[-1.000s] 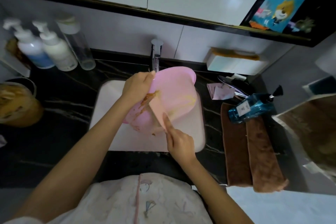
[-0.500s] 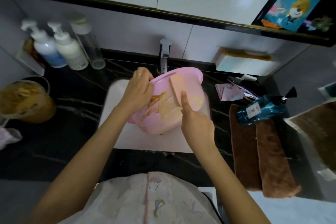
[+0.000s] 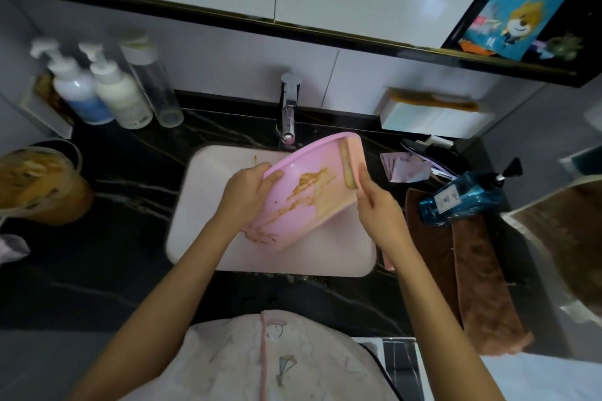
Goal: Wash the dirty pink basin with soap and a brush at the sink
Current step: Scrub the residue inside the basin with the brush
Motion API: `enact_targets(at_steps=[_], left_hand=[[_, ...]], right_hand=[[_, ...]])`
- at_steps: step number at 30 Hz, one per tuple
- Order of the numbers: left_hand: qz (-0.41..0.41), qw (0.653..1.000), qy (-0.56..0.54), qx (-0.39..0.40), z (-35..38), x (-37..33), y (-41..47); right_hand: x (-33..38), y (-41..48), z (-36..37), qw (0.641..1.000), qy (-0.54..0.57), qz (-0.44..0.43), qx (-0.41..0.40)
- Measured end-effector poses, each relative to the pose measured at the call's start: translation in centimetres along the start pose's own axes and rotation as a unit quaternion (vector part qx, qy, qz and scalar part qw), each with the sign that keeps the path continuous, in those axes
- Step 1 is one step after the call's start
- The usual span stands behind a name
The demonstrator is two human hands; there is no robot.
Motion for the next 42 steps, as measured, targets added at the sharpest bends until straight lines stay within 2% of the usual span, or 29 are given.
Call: enact_targets(at_steps=[2,4,6,9,11,13,14,18,19,22,23,27,28,31,32,35,36,37,39,40,42], left_hand=[[0.028,0.999,0.014,0.008,0.6,-1.1,0.4],[0.039,0.999,0.011,0.011,0.8,-1.4,0.8],[0.041,0.999,-0.001,0.01,0.7,-1.4,1.1],[0.021,0.999,-0.027,0.01,0.5,-0.7,1.0],[0.02,0.999,-0.032,0.008,0.6,-0.6,0.9],[0.036,0.999,-0.028,0.014,1.0,-0.8,0.8],[0.041,0.999,-0.025,0.011,1.0,-0.9,0.9],[0.033,0.999,-0.02,-0.002,0.6,-0.6,1.2],[0.035,0.999,-0.021,0.002,0.7,-0.7,1.2],[0.051,0.999,-0.013,0.008,1.2,-1.4,1.2],[0.049,0.999,-0.013,0.005,1.2,-1.3,1.2],[0.021,1.0,-0.016,-0.006,0.6,-0.1,1.5],[0.022,1.0,-0.017,-0.003,0.6,-0.1,1.4],[0.037,0.999,-0.017,0.006,0.8,-1.0,1.2],[0.04,0.999,-0.012,0.006,0.9,-1.1,1.1],[0.03,0.999,-0.009,-0.007,0.4,-0.8,1.2],[0.025,1.0,-0.012,-0.008,0.3,-0.6,1.3],[0.021,1.0,-0.014,-0.007,0.3,-0.6,1.4],[0.026,1.0,-0.012,-0.004,0.5,-0.8,1.5],[0.032,0.999,-0.01,0.0,0.6,-1.2,1.5],[0.03,1.0,-0.007,0.004,0.7,-1.2,1.6]], right_hand=[[-0.6,0.8,-0.1,0.998,0.037,0.027,-0.035],[-0.2,0.6,0.1,0.998,0.01,0.01,-0.06],[0.7,-0.8,0.2,0.996,-0.029,-0.054,-0.059],[-0.4,-3.2,-0.6,0.982,-0.117,-0.145,-0.004],[-1.9,-1.6,-1.7,0.984,-0.14,-0.108,-0.008],[-1.8,0.2,-1.4,0.995,-0.079,-0.054,-0.037],[-0.9,0.1,-0.7,0.997,-0.048,-0.054,-0.04],[-0.2,-4.3,0.0,0.974,-0.08,-0.212,0.002],[-0.8,-3.9,-0.8,0.973,-0.101,-0.206,-0.003],[-2.3,0.3,-1.1,0.995,-0.056,-0.072,-0.047],[-1.2,0.1,-0.4,0.995,-0.04,-0.074,-0.053],[-0.5,-5.0,1.1,0.973,-0.081,-0.214,-0.02],[-1.6,-4.5,0.2,0.973,-0.103,-0.205,-0.025],[-3.5,0.2,-0.8,0.994,-0.074,-0.064,-0.057],[-2.7,0.1,-0.3,0.995,-0.05,-0.064,-0.06],[-1.0,-4.3,0.9,0.981,-0.045,-0.184,-0.035],[-2.3,-4.9,0.6,0.979,-0.055,-0.194,-0.024],[-3.8,-4.5,0.0,0.984,-0.065,-0.166,-0.024],[-6.3,-1.3,-0.5,0.999,-0.026,-0.027,-0.035],[-6.5,0.0,-0.4,0.999,0.005,0.01,-0.047],[-4.2,-0.5,0.6,0.998,0.035,-0.009,-0.045]])
Point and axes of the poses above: each hand's wrist, its own y-axis towards the middle knuckle, its own z-axis out of the palm, x = y × z, the point moved 5 cm from there along y, towards the middle knuckle, and after that the axes turned 11 degrees about -x, right-handed, at the moved point
